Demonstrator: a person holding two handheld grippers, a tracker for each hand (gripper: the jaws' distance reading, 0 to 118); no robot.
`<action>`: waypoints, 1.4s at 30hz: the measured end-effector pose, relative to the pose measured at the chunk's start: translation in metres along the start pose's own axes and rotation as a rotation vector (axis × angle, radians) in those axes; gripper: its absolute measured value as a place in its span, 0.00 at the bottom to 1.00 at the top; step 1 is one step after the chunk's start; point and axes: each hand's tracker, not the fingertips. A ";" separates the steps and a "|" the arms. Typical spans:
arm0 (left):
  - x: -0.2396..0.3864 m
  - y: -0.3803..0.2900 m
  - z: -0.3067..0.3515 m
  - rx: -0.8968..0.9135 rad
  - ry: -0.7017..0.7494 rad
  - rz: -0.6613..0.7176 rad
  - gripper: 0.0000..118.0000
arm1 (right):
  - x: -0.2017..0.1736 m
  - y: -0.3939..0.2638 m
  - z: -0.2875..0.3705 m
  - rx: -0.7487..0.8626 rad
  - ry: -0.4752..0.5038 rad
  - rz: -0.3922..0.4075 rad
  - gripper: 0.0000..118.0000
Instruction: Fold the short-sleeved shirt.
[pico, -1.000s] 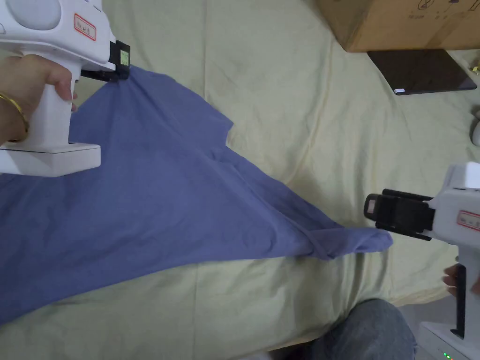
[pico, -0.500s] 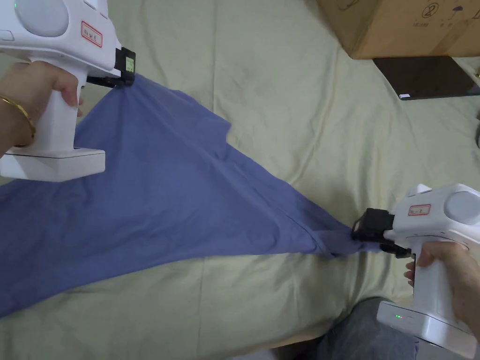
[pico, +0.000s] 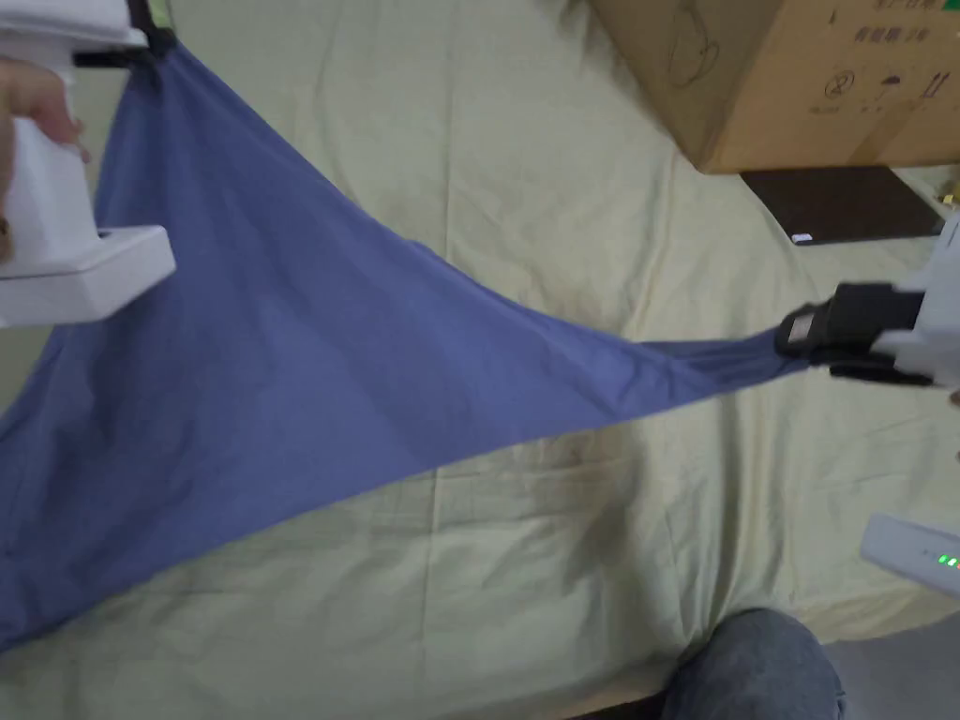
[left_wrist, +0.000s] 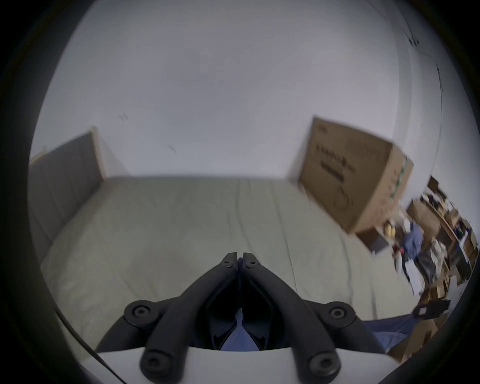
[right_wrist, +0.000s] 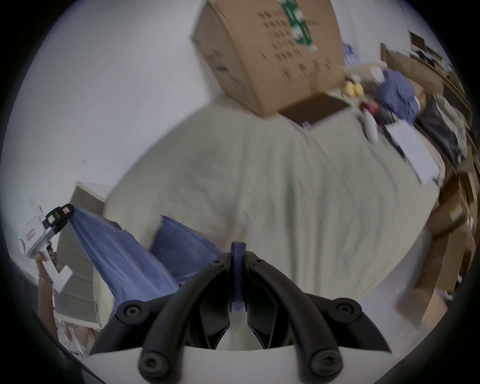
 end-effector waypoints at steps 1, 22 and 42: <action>-0.011 0.015 0.019 0.055 0.016 0.029 0.00 | -0.013 0.012 0.012 0.035 0.006 0.050 0.06; -0.131 0.172 0.302 0.595 0.122 0.209 0.00 | -0.214 0.148 0.284 0.528 0.127 0.401 0.06; -0.098 0.263 0.141 0.436 0.346 0.077 0.00 | -0.294 0.258 0.174 0.614 -0.099 0.343 0.06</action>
